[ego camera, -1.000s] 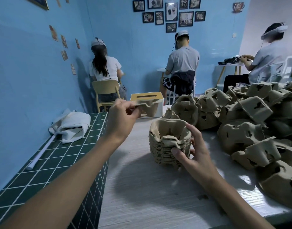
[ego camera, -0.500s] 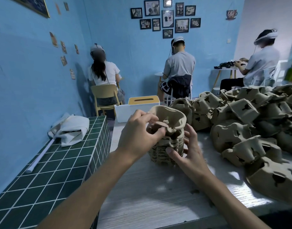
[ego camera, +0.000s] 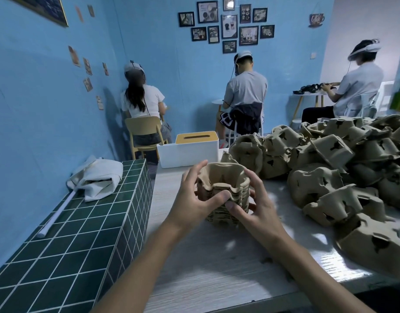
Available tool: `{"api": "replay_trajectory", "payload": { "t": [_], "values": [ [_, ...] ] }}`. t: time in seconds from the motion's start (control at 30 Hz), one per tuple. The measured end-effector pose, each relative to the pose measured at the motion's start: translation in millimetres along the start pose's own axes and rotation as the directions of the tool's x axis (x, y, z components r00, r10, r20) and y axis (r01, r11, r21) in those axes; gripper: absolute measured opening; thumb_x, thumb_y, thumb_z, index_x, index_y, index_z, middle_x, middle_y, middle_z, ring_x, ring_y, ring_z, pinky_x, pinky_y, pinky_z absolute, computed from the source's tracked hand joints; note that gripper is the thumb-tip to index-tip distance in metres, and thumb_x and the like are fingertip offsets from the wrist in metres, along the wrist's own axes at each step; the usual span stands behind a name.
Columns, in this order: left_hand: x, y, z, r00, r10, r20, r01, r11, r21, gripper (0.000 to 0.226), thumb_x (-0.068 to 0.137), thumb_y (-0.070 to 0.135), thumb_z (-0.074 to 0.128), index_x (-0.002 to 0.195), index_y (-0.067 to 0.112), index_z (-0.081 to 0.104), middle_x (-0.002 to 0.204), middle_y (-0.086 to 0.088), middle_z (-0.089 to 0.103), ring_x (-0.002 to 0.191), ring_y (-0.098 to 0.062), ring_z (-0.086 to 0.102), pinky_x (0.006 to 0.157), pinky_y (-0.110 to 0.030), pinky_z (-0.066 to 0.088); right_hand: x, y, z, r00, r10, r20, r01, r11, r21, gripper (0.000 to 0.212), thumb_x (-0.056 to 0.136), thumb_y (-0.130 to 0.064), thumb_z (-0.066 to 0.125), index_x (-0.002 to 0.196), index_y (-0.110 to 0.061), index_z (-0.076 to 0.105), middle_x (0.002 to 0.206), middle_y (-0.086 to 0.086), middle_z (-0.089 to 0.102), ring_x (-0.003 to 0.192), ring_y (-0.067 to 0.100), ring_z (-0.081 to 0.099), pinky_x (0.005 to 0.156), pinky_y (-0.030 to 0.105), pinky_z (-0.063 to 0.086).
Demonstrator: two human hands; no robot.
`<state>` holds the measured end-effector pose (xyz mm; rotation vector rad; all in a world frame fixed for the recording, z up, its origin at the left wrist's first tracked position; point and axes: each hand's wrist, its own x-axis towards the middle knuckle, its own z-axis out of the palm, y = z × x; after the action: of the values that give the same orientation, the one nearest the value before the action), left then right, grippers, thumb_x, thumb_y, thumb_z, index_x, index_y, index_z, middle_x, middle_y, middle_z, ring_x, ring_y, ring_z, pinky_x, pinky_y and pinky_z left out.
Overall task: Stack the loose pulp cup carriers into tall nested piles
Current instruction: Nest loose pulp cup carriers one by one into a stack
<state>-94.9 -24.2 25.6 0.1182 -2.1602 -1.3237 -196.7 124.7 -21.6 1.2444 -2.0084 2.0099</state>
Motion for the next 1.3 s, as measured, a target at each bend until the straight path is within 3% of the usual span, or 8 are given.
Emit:
{"api": "replay_trajectory", "payload": {
  "t": [0.17, 0.3, 0.43, 0.6, 0.73, 1.0, 1.23, 1.3],
  "values": [
    [-7, -19, -4, 0.993, 0.050, -0.103, -0.063, 0.989, -0.132, 0.084, 0.058, 0.040, 0.090, 0.130, 0.039, 0.047, 0.126, 0.020, 0.058, 0.119, -0.013, 0.061, 0.100, -0.033, 0.052, 8, -7, 17, 0.991, 0.037, 0.132, -0.047, 0.997, 0.067, 0.082, 0.075, -0.044, 0.077, 0.144, -0.039, 0.033, 0.134, -0.003, 0.059, 0.123, 0.011, 0.058, 0.095, 0.037, 0.054],
    [-10, -36, -13, 0.972, 0.064, -0.228, -0.102, 0.982, -0.159, 0.075, 0.061, 0.042, 0.092, 0.117, 0.026, 0.046, 0.124, -0.014, 0.059, 0.110, -0.030, 0.065, 0.092, -0.044, 0.056, 21, -12, 13, 0.931, 0.067, 0.359, -0.083, 0.996, 0.029, 0.081, 0.079, -0.023, 0.072, 0.146, -0.042, 0.032, 0.138, -0.010, 0.053, 0.127, 0.004, 0.052, 0.098, 0.030, 0.050],
    [-8, -46, -11, 0.963, 0.033, -0.267, -0.056, 0.995, -0.079, 0.073, 0.061, 0.053, 0.090, 0.116, 0.033, 0.046, 0.121, -0.008, 0.058, 0.113, -0.025, 0.060, 0.095, -0.051, 0.052, 51, -10, -1, 1.000, 0.029, 0.002, -0.028, 0.979, -0.202, 0.041, 0.081, -0.002, 0.059, 0.116, -0.025, 0.060, 0.123, 0.000, 0.054, 0.100, 0.010, 0.057, 0.085, 0.014, 0.046],
    [-9, -48, -8, 0.962, 0.038, -0.272, -0.064, 0.994, -0.086, 0.078, 0.062, 0.051, 0.085, 0.127, 0.042, 0.044, 0.128, 0.016, 0.057, 0.122, -0.006, 0.056, 0.099, -0.025, 0.048, 97, 24, 0, 0.975, 0.087, -0.205, -0.176, 0.864, -0.471, 0.052, 0.090, -0.016, 0.066, 0.138, -0.006, 0.050, 0.132, 0.009, 0.051, 0.107, 0.025, 0.058, 0.100, 0.040, 0.047],
    [-7, -48, -7, 0.966, 0.040, -0.257, -0.066, 0.994, -0.093, 0.078, 0.062, 0.049, 0.083, 0.128, 0.040, 0.044, 0.124, 0.024, 0.056, 0.119, 0.000, 0.055, 0.094, -0.017, 0.047, 104, 42, 4, 0.965, 0.114, -0.237, -0.219, 0.849, -0.481, 0.041, 0.091, -0.020, 0.067, 0.130, -0.007, 0.059, 0.124, 0.009, 0.061, 0.112, 0.025, 0.058, 0.097, 0.036, 0.046],
    [-7, -48, -7, 0.963, 0.054, -0.263, -0.077, 0.994, -0.077, 0.074, 0.062, 0.047, 0.083, 0.126, 0.045, 0.044, 0.127, 0.010, 0.059, 0.117, -0.004, 0.058, 0.090, -0.015, 0.047, 94, 30, 3, 0.962, 0.071, -0.265, -0.183, 0.885, -0.427, 0.009, 0.096, -0.015, 0.059, 0.095, -0.011, 0.068, 0.076, -0.002, 0.062, 0.075, 0.018, 0.060, 0.068, 0.031, 0.046],
    [-8, -44, -6, 0.959, 0.054, -0.279, -0.082, 0.992, -0.092, 0.078, 0.064, 0.038, 0.090, 0.128, 0.036, 0.045, 0.123, 0.013, 0.059, 0.113, 0.001, 0.059, 0.085, -0.010, 0.047, 74, 0, 6, 0.916, -0.142, -0.376, 0.064, 0.975, -0.212, 0.008, 0.098, -0.005, 0.053, 0.100, -0.007, 0.061, 0.073, -0.006, 0.058, 0.062, 0.001, 0.052, 0.059, 0.018, 0.042],
    [-7, -42, -5, 0.958, 0.058, -0.282, -0.089, 0.991, -0.095, 0.077, 0.067, 0.030, 0.091, 0.129, 0.032, 0.044, 0.122, 0.018, 0.059, 0.112, 0.006, 0.058, 0.085, -0.007, 0.046, 72, -6, 10, 0.904, -0.205, -0.376, 0.161, 0.976, -0.145, 0.011, 0.100, -0.006, 0.050, 0.103, -0.009, 0.060, 0.081, 0.001, 0.063, 0.072, 0.008, 0.060, 0.065, 0.027, 0.049]
  ]
}}
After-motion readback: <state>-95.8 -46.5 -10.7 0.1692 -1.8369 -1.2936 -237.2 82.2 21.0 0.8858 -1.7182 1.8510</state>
